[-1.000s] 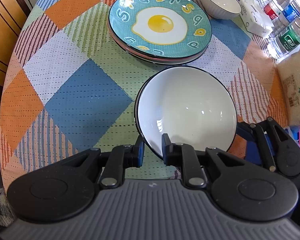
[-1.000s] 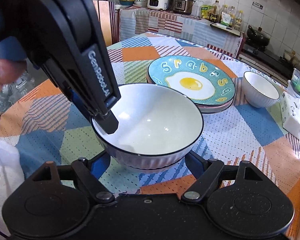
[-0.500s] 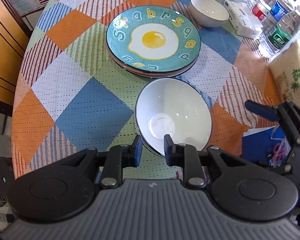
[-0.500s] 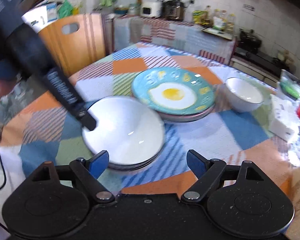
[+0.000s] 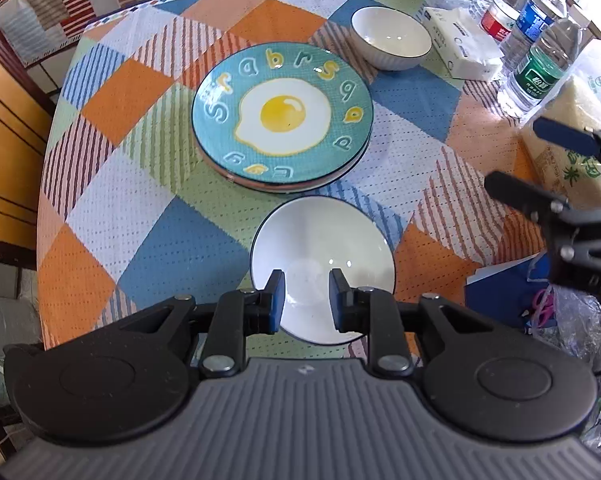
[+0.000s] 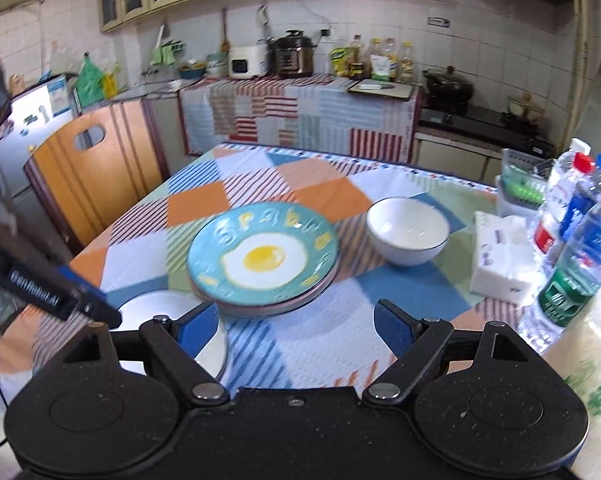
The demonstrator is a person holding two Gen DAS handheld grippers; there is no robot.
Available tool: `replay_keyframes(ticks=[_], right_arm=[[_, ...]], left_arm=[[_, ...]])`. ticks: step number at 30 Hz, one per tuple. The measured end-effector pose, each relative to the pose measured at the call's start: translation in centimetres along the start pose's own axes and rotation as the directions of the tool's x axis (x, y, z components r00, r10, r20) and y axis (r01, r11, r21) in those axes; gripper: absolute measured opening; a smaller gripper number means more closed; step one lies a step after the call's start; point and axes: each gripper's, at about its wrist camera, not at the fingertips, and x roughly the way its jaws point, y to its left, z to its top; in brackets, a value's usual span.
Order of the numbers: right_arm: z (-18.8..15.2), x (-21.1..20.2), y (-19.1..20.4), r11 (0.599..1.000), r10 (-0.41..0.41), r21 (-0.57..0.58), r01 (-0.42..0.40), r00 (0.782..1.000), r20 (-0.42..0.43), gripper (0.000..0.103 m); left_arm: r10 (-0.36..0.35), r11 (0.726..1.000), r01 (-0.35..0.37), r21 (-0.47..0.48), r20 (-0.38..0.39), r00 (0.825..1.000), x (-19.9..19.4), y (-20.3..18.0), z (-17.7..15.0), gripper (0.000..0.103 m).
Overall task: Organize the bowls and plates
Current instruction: 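Move both grippers to the white bowl by the tissue pack and grasp it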
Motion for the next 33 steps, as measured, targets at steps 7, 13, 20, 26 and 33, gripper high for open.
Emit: replay_keyframes(ticks=[7, 13, 20, 26, 33], right_arm=[[2.1, 1.3, -2.8, 0.999, -0.044, 0.006, 0.044, 0.999, 0.022, 0.089], [2.3, 4.7, -5.4, 0.99, -0.087, 0.113, 0.087, 0.996, -0.007, 0.092], [1.2, 9.0, -7.0, 0.981, -0.121, 0.153, 0.118, 0.993, 0.01, 0.092], [0.0, 12.8, -7.7, 0.983, -0.138, 0.126, 0.133, 0.99, 0.035, 0.092], [-0.7, 16.8, -9.1, 0.987, -0.116, 0.109, 0.114, 0.993, 0.01, 0.092]], left_arm=[[0.004, 0.999, -0.006, 0.041, 0.027, 1.0, -0.1, -0.9, 3.2, 0.023], [-0.01, 1.0, 0.009, 0.025, 0.071, 0.997, -0.6, -1.4, 6.3, 0.023], [-0.043, 0.999, 0.043, 0.002, 0.138, 0.99, 0.6, -1.7, 9.8, 0.03], [-0.062, 0.996, 0.072, -0.045, 0.196, 0.979, 3.4, -1.8, 12.2, 0.044], [-0.084, 0.995, 0.094, -0.027, 0.266, 0.96, 7.6, -2.9, 14.7, 0.053]])
